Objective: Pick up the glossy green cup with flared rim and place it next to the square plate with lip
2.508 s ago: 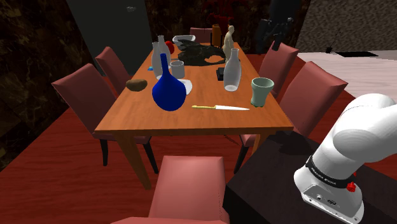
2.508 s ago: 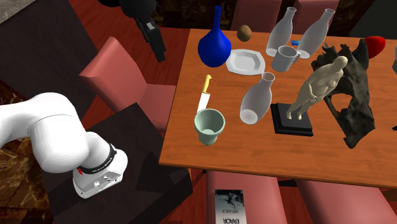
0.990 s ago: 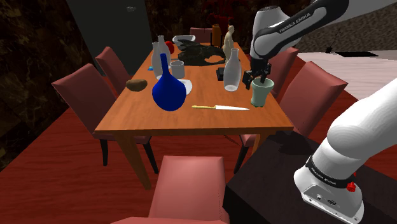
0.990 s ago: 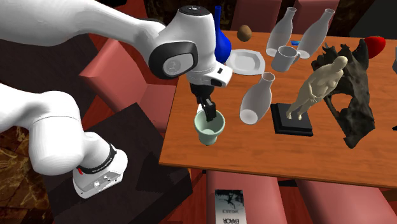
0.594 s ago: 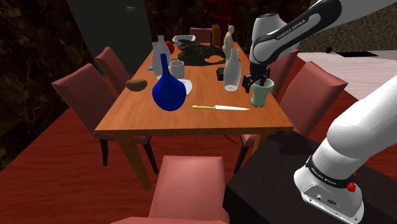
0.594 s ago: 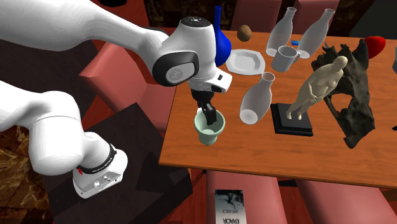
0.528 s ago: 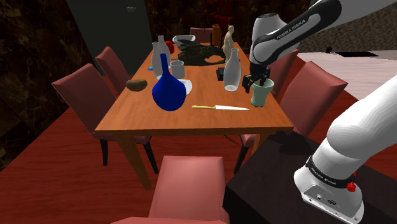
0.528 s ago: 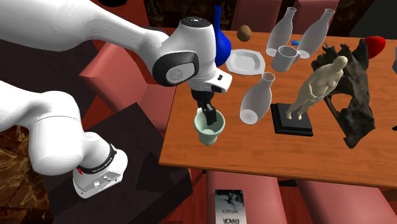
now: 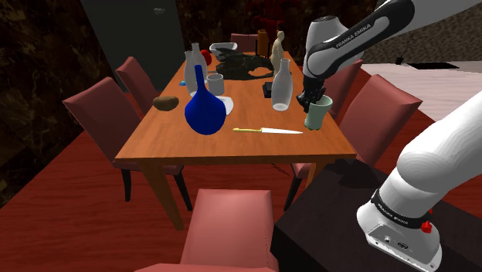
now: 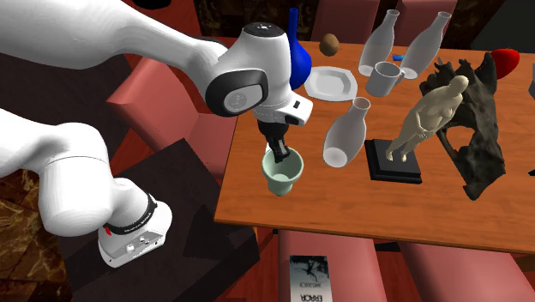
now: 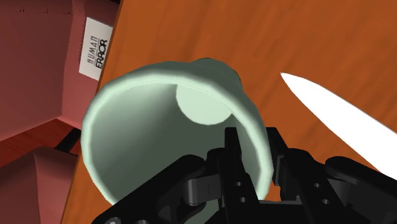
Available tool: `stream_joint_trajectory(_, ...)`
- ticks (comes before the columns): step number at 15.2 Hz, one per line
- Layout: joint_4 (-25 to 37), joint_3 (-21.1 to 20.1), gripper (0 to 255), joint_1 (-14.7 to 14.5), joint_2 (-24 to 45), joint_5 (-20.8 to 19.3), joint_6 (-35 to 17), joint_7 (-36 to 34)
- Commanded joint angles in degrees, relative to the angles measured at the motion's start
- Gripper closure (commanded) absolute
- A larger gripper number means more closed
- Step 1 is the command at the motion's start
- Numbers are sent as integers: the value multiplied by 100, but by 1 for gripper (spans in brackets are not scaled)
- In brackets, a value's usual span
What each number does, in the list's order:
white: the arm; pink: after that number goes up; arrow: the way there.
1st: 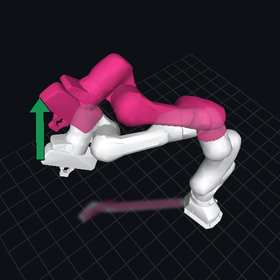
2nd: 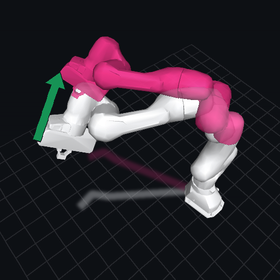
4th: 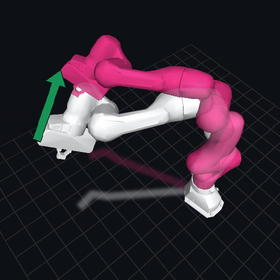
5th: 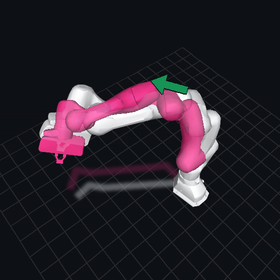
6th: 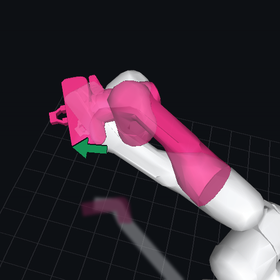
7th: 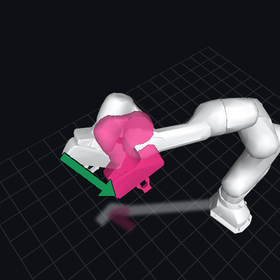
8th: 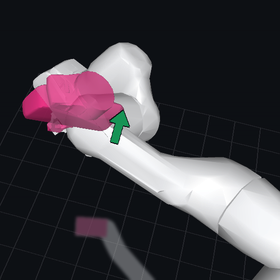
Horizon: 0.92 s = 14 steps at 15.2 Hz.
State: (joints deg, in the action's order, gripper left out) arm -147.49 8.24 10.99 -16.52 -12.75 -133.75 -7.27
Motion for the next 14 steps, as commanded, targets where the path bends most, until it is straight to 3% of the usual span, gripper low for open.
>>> stream_joint_trajectory(1,-3,0,255,0,2,1,0,0)
stream_joint_trajectory(6,-3,0,255,-1,4,1,-2,0)
stream_joint_trajectory(14,330,-34,255,-26,-368,74,699,91)
